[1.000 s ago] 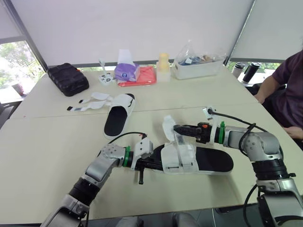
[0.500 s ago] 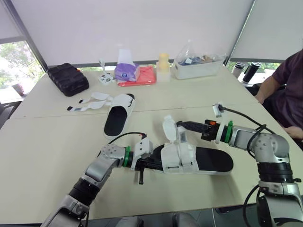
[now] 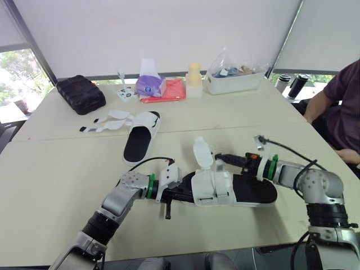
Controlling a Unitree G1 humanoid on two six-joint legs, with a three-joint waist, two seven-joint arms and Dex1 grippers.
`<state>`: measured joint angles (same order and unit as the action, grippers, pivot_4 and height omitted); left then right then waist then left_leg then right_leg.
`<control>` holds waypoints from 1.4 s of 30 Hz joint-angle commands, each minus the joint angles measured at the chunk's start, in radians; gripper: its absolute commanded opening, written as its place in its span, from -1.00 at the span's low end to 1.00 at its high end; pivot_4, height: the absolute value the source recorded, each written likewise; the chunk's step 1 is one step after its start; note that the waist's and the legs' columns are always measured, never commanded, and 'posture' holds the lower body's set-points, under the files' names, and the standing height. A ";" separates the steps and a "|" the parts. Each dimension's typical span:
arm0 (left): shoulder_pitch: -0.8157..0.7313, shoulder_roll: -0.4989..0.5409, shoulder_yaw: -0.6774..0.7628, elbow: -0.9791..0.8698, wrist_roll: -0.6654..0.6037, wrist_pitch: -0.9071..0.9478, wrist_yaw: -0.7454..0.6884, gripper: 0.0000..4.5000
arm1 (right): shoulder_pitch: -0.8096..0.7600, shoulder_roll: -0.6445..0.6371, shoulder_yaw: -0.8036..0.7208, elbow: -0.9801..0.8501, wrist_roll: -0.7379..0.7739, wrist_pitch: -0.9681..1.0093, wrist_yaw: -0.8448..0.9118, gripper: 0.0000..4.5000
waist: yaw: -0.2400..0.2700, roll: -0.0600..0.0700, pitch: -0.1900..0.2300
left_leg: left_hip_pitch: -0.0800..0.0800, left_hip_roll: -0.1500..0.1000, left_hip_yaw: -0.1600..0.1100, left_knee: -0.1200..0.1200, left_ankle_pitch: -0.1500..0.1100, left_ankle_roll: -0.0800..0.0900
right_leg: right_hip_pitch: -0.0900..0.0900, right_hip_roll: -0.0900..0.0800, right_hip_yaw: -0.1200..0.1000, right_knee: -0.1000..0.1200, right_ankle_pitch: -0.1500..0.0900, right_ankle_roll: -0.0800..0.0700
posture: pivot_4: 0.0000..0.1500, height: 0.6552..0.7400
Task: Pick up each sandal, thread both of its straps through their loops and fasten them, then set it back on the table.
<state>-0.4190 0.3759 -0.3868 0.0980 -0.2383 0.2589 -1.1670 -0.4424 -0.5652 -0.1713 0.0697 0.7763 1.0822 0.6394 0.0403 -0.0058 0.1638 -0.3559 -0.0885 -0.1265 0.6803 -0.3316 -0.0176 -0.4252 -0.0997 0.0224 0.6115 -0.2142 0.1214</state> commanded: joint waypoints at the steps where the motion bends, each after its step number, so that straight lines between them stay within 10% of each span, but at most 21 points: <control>1: 0.012 -0.005 -0.023 0.042 0.046 0.031 0.038 -1.00 | 0.011 -0.017 0.040 -0.012 -0.058 -0.023 -0.002 -0.98 | -0.001 0.000 0.000 | 0.000 0.000 0.000 0.000 0.000 0.000 | 0.000 0.000 0.000 0.000 0.000 0.000 | 1.00 1.00; 8: 0.011 -0.005 -0.026 0.043 0.047 0.029 0.038 -1.00 | 0.006 -0.033 0.055 -0.012 -0.097 -0.053 0.016 -0.98 | 0.000 0.000 0.000 | 0.001 0.000 0.000 0.000 0.000 0.000 | 0.001 0.000 0.000 0.000 0.000 0.000 | 1.00 1.00; 18: 0.011 -0.003 -0.028 0.043 0.049 0.022 0.034 -1.00 | -0.088 -0.066 -0.019 0.066 -0.129 -0.137 0.028 0.97 | 0.000 0.000 0.000 | 0.000 0.000 0.000 0.000 0.000 0.000 | 0.001 0.000 0.000 0.000 0.000 0.000 | 1.00 1.00; 42: 0.017 -0.001 -0.034 0.058 0.079 -0.012 0.060 -1.00 | -0.295 -0.022 0.117 0.130 -0.016 0.093 0.309 0.97 | -0.001 0.002 0.000 | -0.001 -0.002 -0.002 0.000 0.000 0.000 | 0.000 -0.002 -0.002 -0.001 0.000 0.000 | 1.00 1.00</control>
<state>-0.4247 0.3714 -0.3942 0.1133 -0.2218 0.2274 -1.1515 -0.7229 -0.5997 -0.0389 0.2381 0.7293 1.1587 0.9353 0.0392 -0.0037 0.1642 -0.3568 -0.0902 -0.1283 0.6799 -0.3316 -0.0176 -0.4253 -0.1018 0.0204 0.6109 -0.2141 0.1216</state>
